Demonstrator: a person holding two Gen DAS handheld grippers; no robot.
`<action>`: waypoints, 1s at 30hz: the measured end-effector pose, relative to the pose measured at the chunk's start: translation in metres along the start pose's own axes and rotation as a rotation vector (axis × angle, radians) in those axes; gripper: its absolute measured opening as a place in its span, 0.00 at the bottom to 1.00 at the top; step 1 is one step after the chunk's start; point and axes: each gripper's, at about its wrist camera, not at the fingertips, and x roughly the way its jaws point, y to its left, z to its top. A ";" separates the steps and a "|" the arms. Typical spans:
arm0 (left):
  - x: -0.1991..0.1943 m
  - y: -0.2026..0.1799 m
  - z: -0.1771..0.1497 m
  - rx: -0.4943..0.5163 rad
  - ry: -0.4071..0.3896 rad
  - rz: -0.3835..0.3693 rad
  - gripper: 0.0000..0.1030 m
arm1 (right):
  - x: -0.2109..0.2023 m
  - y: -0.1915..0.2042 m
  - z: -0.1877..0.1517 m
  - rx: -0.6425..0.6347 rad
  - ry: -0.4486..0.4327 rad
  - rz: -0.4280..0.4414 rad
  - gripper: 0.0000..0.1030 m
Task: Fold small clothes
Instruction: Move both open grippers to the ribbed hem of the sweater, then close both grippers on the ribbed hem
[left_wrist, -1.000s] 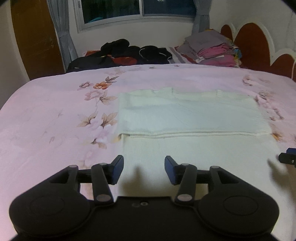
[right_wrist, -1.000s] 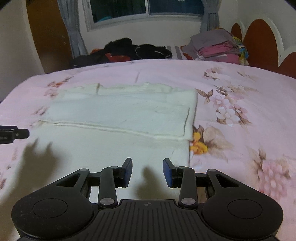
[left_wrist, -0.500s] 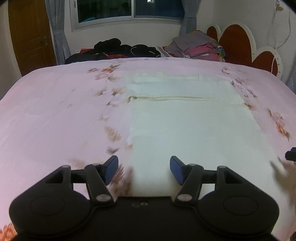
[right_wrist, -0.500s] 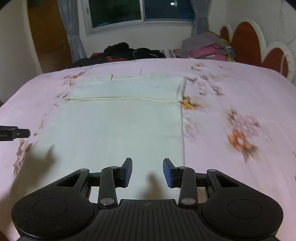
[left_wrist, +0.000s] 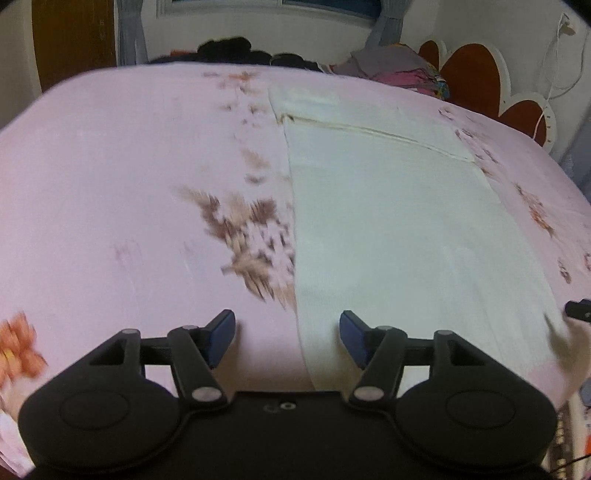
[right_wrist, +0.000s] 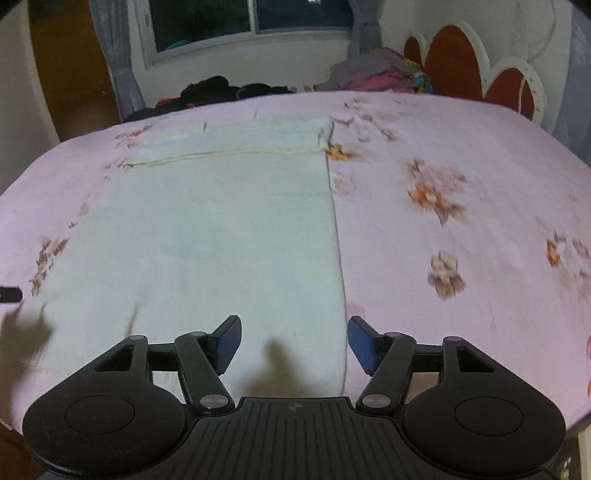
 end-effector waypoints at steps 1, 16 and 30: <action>0.001 0.001 -0.003 -0.007 0.006 -0.013 0.58 | 0.001 -0.002 -0.003 0.006 0.008 -0.003 0.61; 0.027 -0.007 -0.020 -0.058 0.066 -0.154 0.53 | 0.011 -0.020 -0.034 0.080 0.071 -0.001 0.48; 0.031 -0.008 -0.006 -0.054 0.084 -0.205 0.06 | 0.024 -0.015 -0.013 0.096 0.132 0.104 0.06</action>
